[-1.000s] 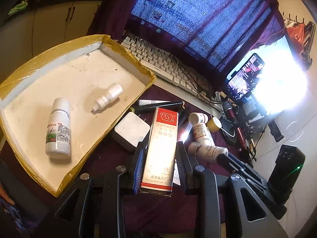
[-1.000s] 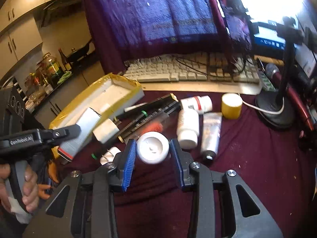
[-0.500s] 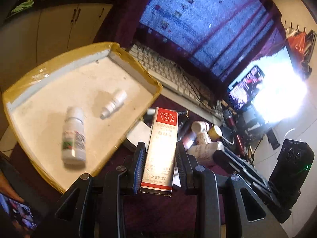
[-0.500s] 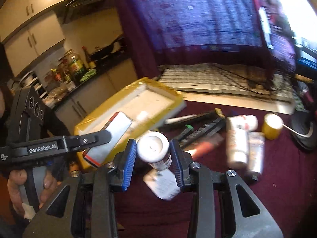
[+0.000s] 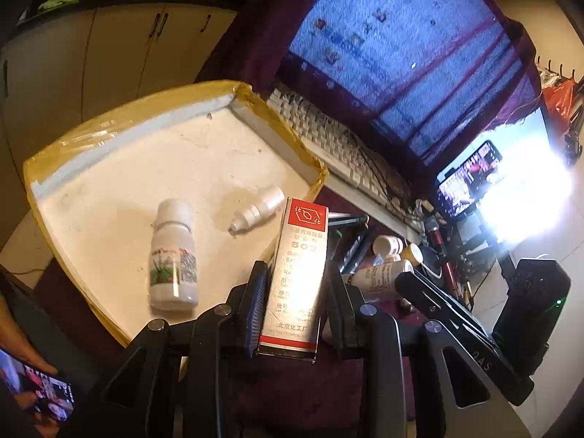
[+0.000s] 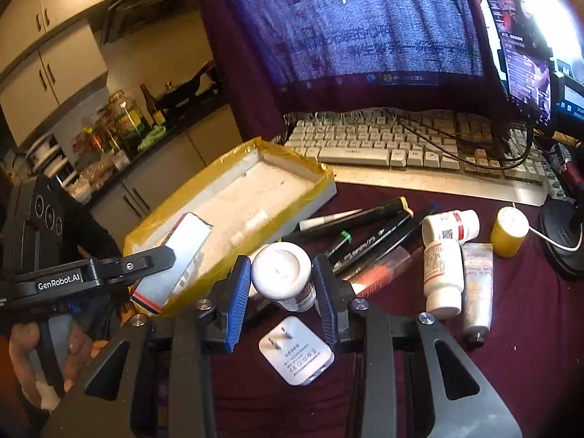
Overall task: Organize objects
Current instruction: 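Carry the box and bottle over the tray and open both tools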
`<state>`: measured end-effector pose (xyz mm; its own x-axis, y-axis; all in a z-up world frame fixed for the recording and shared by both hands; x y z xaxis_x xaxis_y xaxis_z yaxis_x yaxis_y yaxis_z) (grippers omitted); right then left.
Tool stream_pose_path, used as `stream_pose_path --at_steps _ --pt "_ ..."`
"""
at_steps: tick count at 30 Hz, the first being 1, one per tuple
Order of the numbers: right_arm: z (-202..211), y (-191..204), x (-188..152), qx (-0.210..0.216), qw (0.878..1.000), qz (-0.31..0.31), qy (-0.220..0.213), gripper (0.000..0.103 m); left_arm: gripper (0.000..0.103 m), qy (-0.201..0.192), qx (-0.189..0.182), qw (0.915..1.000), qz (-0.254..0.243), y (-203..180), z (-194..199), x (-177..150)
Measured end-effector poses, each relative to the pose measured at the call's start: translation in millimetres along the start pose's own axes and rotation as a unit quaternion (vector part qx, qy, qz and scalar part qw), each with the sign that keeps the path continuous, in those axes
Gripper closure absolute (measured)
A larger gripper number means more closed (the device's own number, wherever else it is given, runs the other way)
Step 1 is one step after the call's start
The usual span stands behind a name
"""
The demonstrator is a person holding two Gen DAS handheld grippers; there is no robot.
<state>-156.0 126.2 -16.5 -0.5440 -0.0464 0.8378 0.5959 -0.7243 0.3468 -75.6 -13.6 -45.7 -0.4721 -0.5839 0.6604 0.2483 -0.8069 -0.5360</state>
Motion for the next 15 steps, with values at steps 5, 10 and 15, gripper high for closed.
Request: stream_pose_path --at_steps 5,10,15 --pt "8.6 0.0 15.9 0.0 1.0 0.007 -0.021 0.07 0.076 -0.01 0.003 0.9999 -0.004 1.0 3.1 8.5" --pt "-1.2 17.0 14.9 0.032 0.999 0.004 -0.013 0.07 0.076 -0.026 0.014 0.9995 -0.005 9.7 8.0 15.4" --pt "-17.0 46.6 21.1 0.075 0.997 0.01 -0.012 0.07 0.076 -0.048 0.038 0.9981 0.006 33.6 20.7 32.4"
Point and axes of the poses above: each gripper's, at about its wrist camera, not at the fingertips, and z roughly against the way its jaws point, y to its left, x to its top, the point moved 8 cm from there along -z, roughly the way its jaws point, and after that the axes turned 12 degrees about -y, right-handed, at the moved point
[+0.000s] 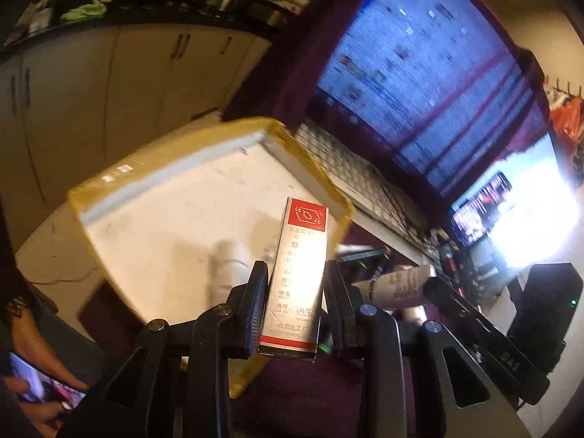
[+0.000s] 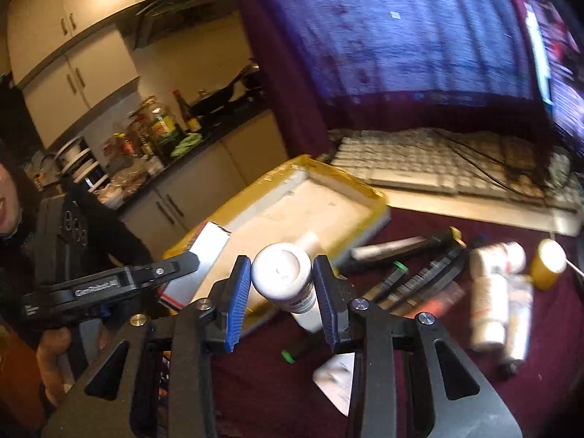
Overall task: Organize objects
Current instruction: 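Carry the box and bottle over the tray and open both tools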
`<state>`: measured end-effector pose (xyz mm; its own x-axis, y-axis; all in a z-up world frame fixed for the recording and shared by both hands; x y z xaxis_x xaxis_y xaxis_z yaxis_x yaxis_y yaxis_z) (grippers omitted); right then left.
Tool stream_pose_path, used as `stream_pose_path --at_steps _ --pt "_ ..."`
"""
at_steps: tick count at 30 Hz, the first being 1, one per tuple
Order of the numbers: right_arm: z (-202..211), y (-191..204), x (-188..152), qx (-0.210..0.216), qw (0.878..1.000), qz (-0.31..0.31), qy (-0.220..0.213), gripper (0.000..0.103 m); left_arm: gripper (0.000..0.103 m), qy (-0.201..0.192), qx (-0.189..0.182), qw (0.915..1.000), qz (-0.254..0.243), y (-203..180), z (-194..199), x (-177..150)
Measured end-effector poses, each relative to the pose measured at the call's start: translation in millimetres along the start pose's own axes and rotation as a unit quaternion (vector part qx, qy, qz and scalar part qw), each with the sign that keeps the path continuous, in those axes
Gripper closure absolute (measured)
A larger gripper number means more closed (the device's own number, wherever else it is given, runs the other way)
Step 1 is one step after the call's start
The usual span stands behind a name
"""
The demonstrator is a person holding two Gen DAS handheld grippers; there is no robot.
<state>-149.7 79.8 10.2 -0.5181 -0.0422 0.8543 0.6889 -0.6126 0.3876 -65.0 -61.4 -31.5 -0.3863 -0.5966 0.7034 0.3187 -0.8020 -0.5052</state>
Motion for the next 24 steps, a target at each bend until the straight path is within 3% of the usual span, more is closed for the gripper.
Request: stream_pose_path --at_steps 4,8,12,17,24 --pt "-26.2 21.1 0.9 0.028 1.0 0.003 0.009 0.07 0.076 -0.018 0.029 0.9994 0.001 25.1 -1.4 18.1" --pt "-52.5 36.5 -5.1 0.041 0.999 0.013 0.025 0.07 0.076 -0.012 0.051 0.9986 0.004 44.7 -15.0 25.6" --pt "-65.9 38.5 -15.6 0.009 0.998 0.04 0.043 0.07 0.076 -0.019 0.076 0.9969 -0.014 55.9 -25.9 24.7" --pt "-76.6 41.3 -11.7 -0.023 0.995 0.093 0.02 0.07 0.076 -0.005 0.076 0.997 -0.015 58.2 -40.0 11.2" --pt "-100.8 39.0 -5.3 -0.038 0.994 0.105 -0.001 0.07 0.076 0.001 0.09 0.9955 -0.028 60.6 -46.7 9.0"
Point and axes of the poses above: each gripper's, at about its wrist camera, not at the fingertips, and z roughly against the way its jaws point, y to its left, x to its top, the point moved 8 cm from there along -z, roughly the way its jaws point, and after that the axes turned 12 degrees about -y, right-handed, at the moved point
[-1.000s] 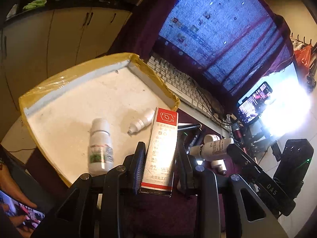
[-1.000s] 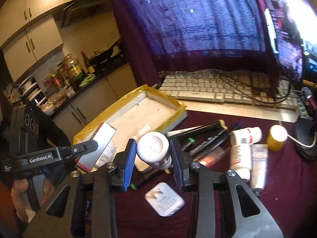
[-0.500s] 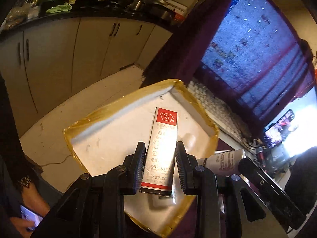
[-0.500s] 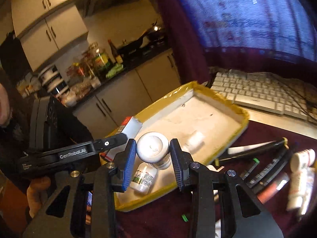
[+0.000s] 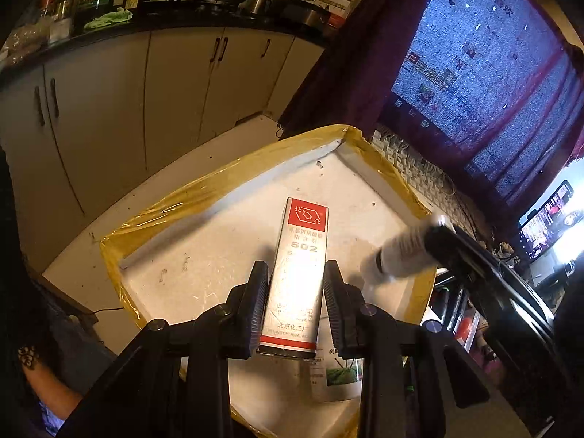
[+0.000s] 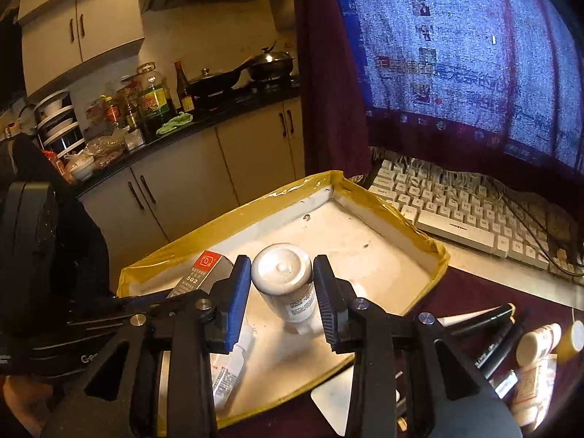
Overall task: Organize objects
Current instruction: 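Carry the box and bottle over the tray and open both tools, then lift both tools away from the tray toward the desk items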
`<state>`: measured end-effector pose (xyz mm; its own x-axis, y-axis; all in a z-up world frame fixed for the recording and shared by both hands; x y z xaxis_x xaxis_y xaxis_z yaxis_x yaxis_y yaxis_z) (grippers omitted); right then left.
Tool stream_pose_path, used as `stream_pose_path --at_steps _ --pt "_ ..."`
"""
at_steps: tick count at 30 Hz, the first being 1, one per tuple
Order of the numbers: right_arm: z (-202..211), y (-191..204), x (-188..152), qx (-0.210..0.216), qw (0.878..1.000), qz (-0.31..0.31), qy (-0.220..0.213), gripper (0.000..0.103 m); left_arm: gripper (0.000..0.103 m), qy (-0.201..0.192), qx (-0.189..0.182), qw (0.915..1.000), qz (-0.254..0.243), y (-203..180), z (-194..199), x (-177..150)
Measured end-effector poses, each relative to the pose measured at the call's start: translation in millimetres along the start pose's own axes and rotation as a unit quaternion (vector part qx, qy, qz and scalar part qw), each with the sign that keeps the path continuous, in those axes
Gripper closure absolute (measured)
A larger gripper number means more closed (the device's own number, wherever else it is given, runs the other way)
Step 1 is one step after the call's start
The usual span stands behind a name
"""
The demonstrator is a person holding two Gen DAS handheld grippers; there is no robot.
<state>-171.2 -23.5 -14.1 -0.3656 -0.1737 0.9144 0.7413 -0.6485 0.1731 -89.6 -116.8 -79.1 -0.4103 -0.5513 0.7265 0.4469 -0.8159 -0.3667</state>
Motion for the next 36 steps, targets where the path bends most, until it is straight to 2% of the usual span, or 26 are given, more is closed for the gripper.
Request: stream_pose_path --at_steps 5,9,15,20,23,25,26,28,31,33,36 --pt "6.9 11.2 -24.0 0.021 0.999 0.003 0.029 0.07 0.076 0.004 0.007 0.9999 -0.009 -1.1 -1.1 -2.6" --pt "13.3 12.0 -31.4 0.015 0.999 0.017 0.028 0.07 0.076 0.007 0.008 0.9999 -0.01 -0.6 -1.3 -2.5" --pt "20.2 23.8 -47.4 -0.015 0.996 0.086 0.025 0.07 0.075 0.014 0.01 0.9998 -0.011 -1.7 -2.5 -3.1" --pt "11.8 26.2 -57.6 -0.014 0.994 0.093 0.052 0.07 0.073 0.015 0.011 0.9998 -0.012 -2.5 -3.4 -2.8" --pt "4.5 24.7 -62.3 -0.008 0.993 0.087 0.078 0.07 0.059 0.014 -0.007 0.9999 -0.006 -7.5 -1.9 -1.5" --pt "7.8 22.2 -63.4 0.014 0.995 0.057 0.085 0.07 0.033 0.004 -0.012 0.9999 -0.005 -11.6 1.6 2.2" --pt "10.1 21.2 -62.8 0.026 0.995 0.042 0.087 0.069 0.028 -0.003 -0.011 0.9999 -0.003 -12.4 3.4 3.9" --pt "15.9 18.4 -61.7 0.047 0.995 0.012 0.091 0.066 0.026 -0.012 -0.015 0.9998 0.004 -14.5 5.9 4.9" --pt "34.9 6.8 -56.4 0.062 0.995 -0.03 0.074 0.06 0.026 -0.008 -0.027 0.9996 0.01 -17.9 6.8 -0.2" --pt "50.9 -4.9 -55.3 0.069 0.994 -0.053 0.067 0.052 0.026 -0.026 -0.029 0.9992 0.005 -19.7 14.9 -3.2" --pt "72.5 -26.6 -60.9 0.071 0.992 -0.087 0.064 0.051 0.026 -0.065 -0.031 0.9973 -0.008 -26.0 34.3 -11.8"
Point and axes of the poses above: each gripper's, at about its wrist camera, not at the fingertips, and z roughly against the way its jaws point, y to its left, x to its top, the point moved 8 cm from there along -z, roughly the way its jaws point, and after that the axes turned 12 degrees about -y, right-handed, at the moved point
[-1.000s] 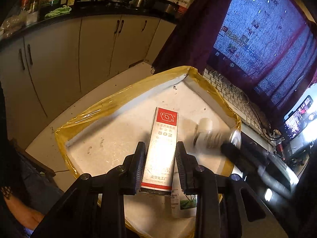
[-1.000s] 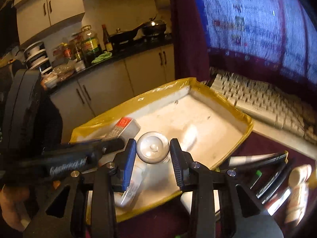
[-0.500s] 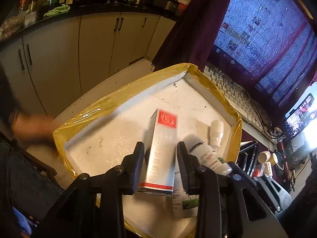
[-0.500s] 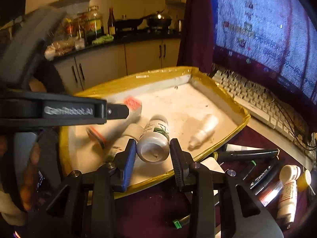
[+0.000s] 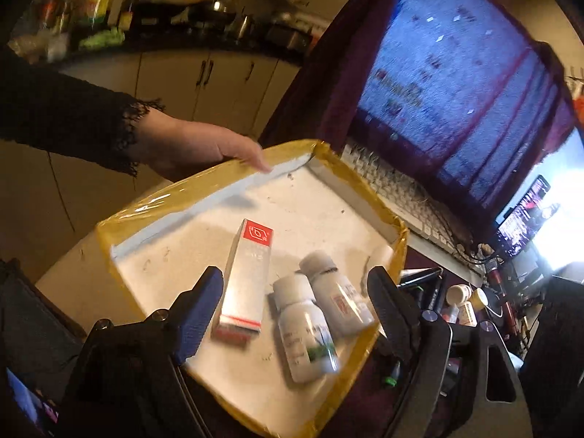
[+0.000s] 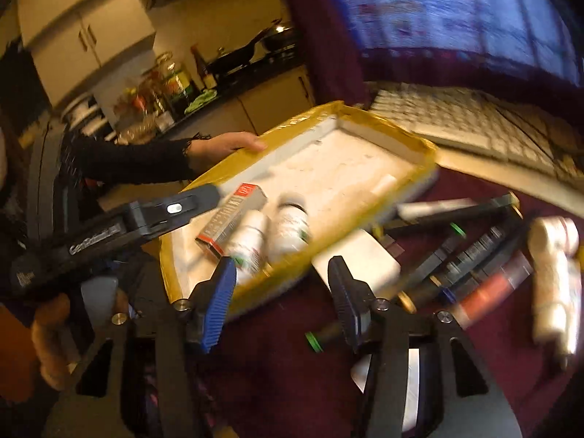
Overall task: Organize objects
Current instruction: 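Lift both tools away from the tray toward the desk items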
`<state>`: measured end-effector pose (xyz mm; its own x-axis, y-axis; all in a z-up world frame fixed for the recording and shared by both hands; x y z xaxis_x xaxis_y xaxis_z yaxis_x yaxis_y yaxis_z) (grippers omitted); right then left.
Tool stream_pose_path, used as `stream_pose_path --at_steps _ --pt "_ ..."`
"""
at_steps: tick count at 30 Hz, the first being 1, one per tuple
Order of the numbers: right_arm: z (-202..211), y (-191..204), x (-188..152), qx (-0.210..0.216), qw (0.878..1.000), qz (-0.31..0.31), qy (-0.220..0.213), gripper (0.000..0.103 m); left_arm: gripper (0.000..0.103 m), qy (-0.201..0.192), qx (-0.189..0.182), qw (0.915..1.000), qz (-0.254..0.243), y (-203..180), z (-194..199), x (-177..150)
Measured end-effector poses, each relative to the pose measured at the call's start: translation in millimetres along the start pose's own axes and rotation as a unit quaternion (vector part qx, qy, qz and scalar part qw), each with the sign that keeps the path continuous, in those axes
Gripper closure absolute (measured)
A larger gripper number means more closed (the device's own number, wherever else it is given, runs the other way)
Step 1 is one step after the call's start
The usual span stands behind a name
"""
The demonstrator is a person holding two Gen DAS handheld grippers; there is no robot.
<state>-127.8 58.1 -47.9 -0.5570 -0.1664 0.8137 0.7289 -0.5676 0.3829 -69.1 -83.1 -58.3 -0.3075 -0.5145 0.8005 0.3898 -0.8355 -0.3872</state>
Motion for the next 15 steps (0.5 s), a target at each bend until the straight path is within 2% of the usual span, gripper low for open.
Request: stream_pose_path --at_steps 3,6,9,13,15 --pt "18.7 -24.3 -11.5 -0.007 0.999 -0.035 0.006 0.05 0.026 -0.002 -0.015 0.9998 -0.009 -15.5 10.5 -13.1" --pt "34.6 -51.5 -21.6 -0.024 0.998 -0.062 0.015 0.05 0.026 0.015 -0.024 0.9995 -0.014 -32.2 14.5 -34.6" --pt "53.5 -74.8 -22.8 -0.043 0.996 -0.079 0.007 0.05 0.026 0.008 -0.042 0.999 -0.017 -53.0 24.6 -45.5" --pt "69.7 -94.8 -25.1 -0.058 0.994 -0.092 -0.001 0.05 0.026 0.018 -0.08 0.9939 -0.073 -90.7 32.1 -58.0" --pt "74.6 -100.2 -26.5 -0.063 0.993 -0.095 -0.003 0.05 0.026 0.027 -0.096 0.9915 -0.084 -106.6 33.1 -66.3"
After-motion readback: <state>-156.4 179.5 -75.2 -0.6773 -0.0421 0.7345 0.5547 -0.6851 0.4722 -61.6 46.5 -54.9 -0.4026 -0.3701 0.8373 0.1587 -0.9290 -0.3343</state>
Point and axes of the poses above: each gripper's, at about its wrist camera, not at the fingertips, and z roughly against the way its jaws point, y to its left, x to its top, the point moved 8 cm from there along -z, roughly the way its jaws point, and after that the axes turned 12 degrees about -y, right-handed, at the moved point
